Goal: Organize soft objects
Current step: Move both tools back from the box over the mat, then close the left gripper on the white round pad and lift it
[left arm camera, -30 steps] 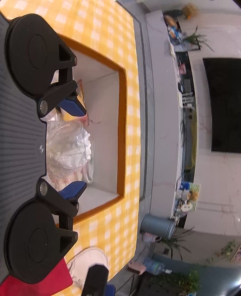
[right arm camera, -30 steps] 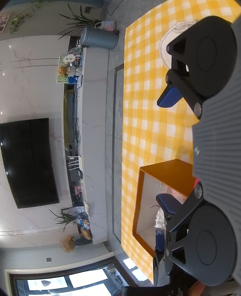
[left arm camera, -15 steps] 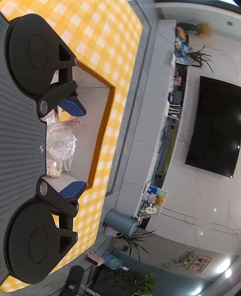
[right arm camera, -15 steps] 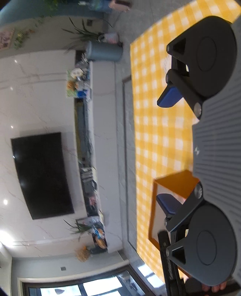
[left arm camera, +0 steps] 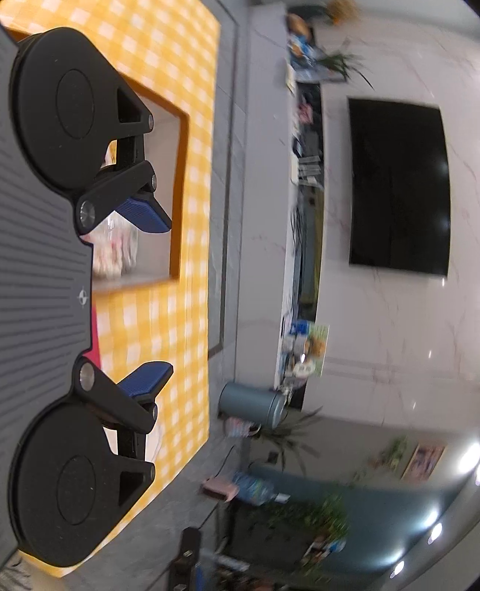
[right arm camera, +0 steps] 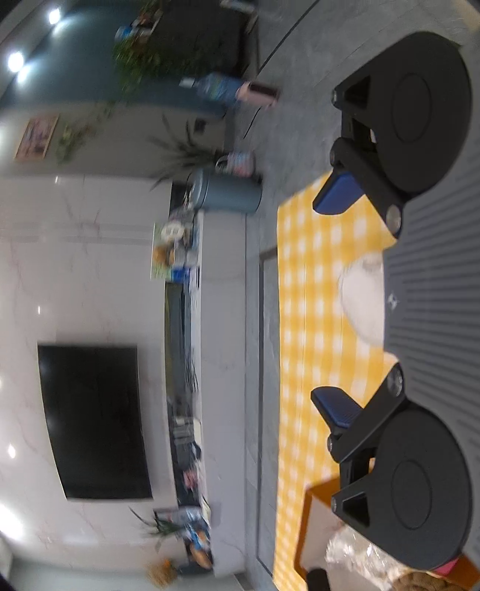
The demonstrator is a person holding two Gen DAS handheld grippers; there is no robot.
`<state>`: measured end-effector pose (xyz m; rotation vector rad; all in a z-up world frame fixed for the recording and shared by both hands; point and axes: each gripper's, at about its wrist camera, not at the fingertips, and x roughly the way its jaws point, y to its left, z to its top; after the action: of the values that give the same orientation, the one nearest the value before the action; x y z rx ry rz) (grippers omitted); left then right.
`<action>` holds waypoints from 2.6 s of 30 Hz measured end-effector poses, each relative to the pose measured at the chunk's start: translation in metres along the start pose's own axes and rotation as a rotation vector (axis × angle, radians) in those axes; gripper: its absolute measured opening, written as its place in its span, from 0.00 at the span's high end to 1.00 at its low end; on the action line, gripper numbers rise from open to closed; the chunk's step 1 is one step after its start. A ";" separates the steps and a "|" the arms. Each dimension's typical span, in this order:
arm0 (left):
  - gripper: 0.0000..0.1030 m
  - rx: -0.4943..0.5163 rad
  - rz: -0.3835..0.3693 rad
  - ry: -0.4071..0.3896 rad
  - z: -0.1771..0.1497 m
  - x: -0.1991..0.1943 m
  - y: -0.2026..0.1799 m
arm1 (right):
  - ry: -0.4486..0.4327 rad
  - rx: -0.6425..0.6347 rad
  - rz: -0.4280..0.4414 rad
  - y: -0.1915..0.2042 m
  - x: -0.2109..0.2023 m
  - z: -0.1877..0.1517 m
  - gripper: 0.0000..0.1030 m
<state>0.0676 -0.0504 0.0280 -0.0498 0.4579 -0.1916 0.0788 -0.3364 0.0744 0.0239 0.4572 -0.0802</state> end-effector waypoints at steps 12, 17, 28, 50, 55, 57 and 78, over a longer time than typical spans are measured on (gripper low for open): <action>0.10 0.158 -0.141 0.153 -0.007 0.042 -0.094 | 0.116 0.283 -0.039 -0.090 0.027 -0.032 0.05; 0.09 0.359 -0.216 0.225 -0.024 0.071 -0.157 | 0.131 0.351 -0.076 -0.105 0.036 -0.042 0.05; 0.09 0.520 -0.260 0.355 -0.057 0.147 -0.247 | 0.088 0.501 -0.226 -0.145 0.032 -0.049 0.05; 0.32 0.401 -0.035 0.517 -0.060 0.245 -0.248 | 0.176 0.496 -0.252 -0.155 0.051 -0.067 0.05; 0.73 0.334 -0.104 0.544 -0.044 0.240 -0.224 | 0.188 0.481 -0.254 -0.151 0.056 -0.067 0.05; 0.76 0.301 -0.154 0.537 -0.035 0.237 -0.212 | 0.199 0.471 -0.252 -0.148 0.059 -0.068 0.05; 0.76 -0.113 -0.263 0.373 -0.001 0.231 -0.115 | 0.293 0.273 0.027 -0.062 0.166 -0.079 0.10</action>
<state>0.2508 -0.2080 -0.0630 -0.1873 0.8346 -0.4378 0.1870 -0.4071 -0.0697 0.3135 0.7361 -0.1133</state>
